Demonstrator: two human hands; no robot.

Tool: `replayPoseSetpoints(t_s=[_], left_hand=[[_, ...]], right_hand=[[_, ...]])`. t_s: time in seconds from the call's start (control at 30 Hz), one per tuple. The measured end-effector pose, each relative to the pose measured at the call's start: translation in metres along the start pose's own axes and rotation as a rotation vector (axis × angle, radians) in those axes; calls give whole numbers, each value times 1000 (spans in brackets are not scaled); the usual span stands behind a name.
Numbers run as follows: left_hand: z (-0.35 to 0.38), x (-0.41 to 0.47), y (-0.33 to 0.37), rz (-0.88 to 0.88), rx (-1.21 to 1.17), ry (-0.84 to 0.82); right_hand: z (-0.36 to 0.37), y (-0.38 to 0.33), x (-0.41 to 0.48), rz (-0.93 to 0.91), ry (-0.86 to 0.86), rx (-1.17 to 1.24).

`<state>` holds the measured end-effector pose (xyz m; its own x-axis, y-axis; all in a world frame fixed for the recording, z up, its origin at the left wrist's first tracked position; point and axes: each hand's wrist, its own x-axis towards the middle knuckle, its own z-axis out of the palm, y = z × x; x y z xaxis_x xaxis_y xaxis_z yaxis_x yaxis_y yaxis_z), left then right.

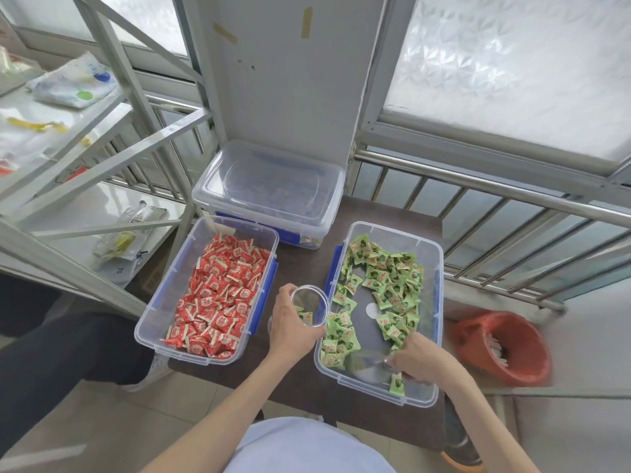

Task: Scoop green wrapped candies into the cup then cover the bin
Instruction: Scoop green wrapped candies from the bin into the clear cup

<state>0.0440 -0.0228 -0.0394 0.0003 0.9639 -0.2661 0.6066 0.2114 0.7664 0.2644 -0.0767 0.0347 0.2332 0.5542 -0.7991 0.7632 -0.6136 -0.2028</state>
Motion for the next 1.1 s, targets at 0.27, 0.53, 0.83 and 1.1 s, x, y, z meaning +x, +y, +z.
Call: replayPoseSetpoints(t_s=[0.27,0.53,0.83,1.1], left_hand=[[-2,1,1,4,-16,-1],[-4,-1,3,-17,-6,3],[-5,-5,9,-48,12,8],[-5,-7,10,-72,4,12]], right_hand=[[55,9,3,-121,229,236],[81,-23,39,-76,370,643],[52,-57,90,29,440,898],[48,-39,97,60,231,1254]])
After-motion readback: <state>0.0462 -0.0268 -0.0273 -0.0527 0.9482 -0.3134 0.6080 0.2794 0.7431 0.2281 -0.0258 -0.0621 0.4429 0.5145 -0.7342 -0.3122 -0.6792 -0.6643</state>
